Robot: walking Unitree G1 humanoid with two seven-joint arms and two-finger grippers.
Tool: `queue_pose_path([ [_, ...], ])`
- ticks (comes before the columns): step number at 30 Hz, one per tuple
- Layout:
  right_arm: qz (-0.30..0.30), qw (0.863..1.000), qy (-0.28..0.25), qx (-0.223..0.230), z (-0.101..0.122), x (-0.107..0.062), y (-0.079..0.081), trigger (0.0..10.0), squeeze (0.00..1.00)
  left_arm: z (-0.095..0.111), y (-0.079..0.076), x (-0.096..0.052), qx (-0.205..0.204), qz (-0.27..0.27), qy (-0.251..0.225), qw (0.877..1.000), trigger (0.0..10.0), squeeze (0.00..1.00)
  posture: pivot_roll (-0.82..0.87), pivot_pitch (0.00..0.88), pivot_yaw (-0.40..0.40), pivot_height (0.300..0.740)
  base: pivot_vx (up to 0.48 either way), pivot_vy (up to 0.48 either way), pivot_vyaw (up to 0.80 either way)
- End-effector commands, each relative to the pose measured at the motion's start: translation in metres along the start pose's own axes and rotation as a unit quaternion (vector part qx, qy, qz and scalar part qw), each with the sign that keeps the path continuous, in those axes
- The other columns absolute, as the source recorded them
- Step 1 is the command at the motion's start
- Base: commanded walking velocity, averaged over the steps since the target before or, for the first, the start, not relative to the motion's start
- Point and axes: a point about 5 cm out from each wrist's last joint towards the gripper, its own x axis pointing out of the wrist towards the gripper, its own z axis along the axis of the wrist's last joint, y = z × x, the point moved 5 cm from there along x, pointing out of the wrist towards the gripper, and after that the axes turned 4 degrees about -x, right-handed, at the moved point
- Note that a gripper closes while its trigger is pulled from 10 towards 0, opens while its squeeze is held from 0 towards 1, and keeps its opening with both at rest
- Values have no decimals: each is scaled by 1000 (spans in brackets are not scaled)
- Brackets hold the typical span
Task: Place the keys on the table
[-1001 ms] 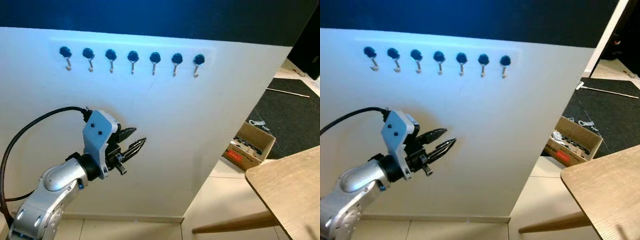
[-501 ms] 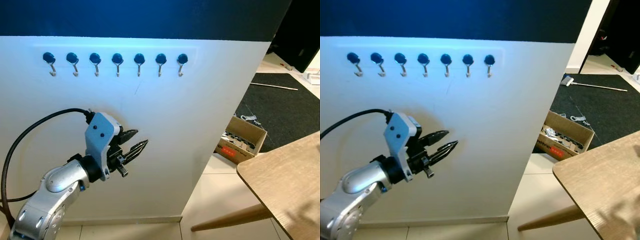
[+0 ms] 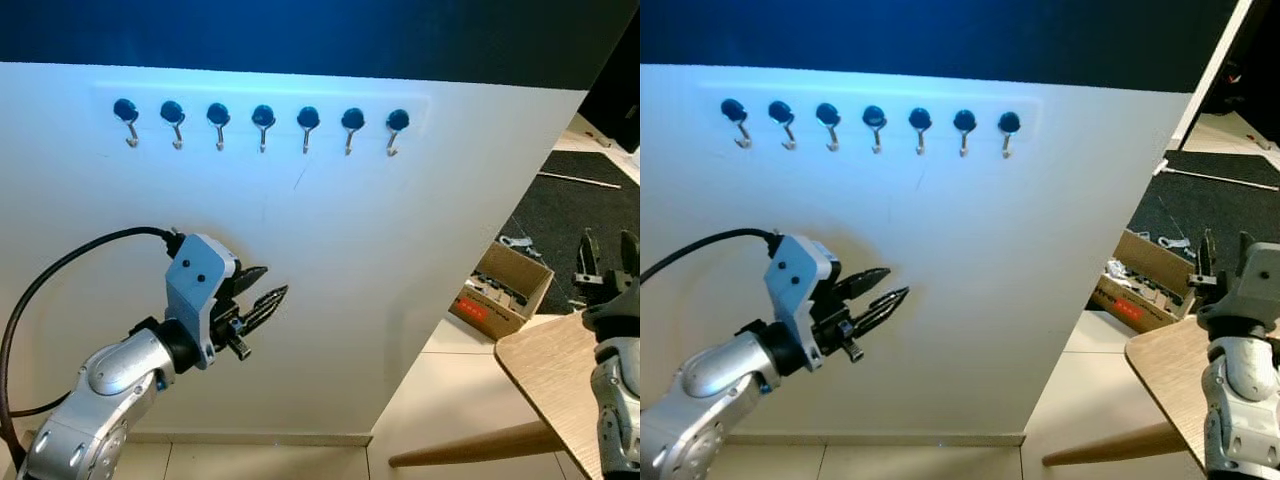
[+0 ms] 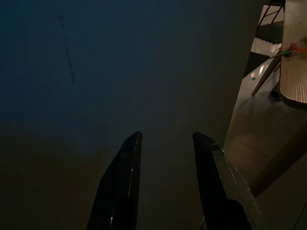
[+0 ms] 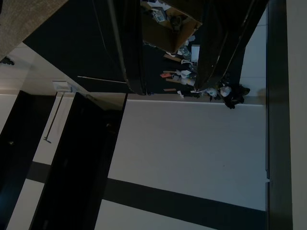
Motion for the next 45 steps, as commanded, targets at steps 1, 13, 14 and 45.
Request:
queue_pose_path([
  [1,9,1000,7,4,-4,-4,3,10000,0,-2,-4,-1,3,-5,2,1000,10000,0,124,148,-37,740,0,0,0],
  [13,209,971,90,70,-46,-71,130,10000,0,-33,4,-4,7,92,38,995,10000,0,154,155,-47,740,0,0,0],
  [14,232,965,91,80,-45,-78,145,10000,0,-39,5,-9,1,111,46,993,10000,0,160,156,-51,740,0,0,0],
  [45,275,847,454,-40,-213,-231,155,10000,0,-255,33,-155,-47,473,339,812,10000,0,208,143,-124,740,0,0,0],
])
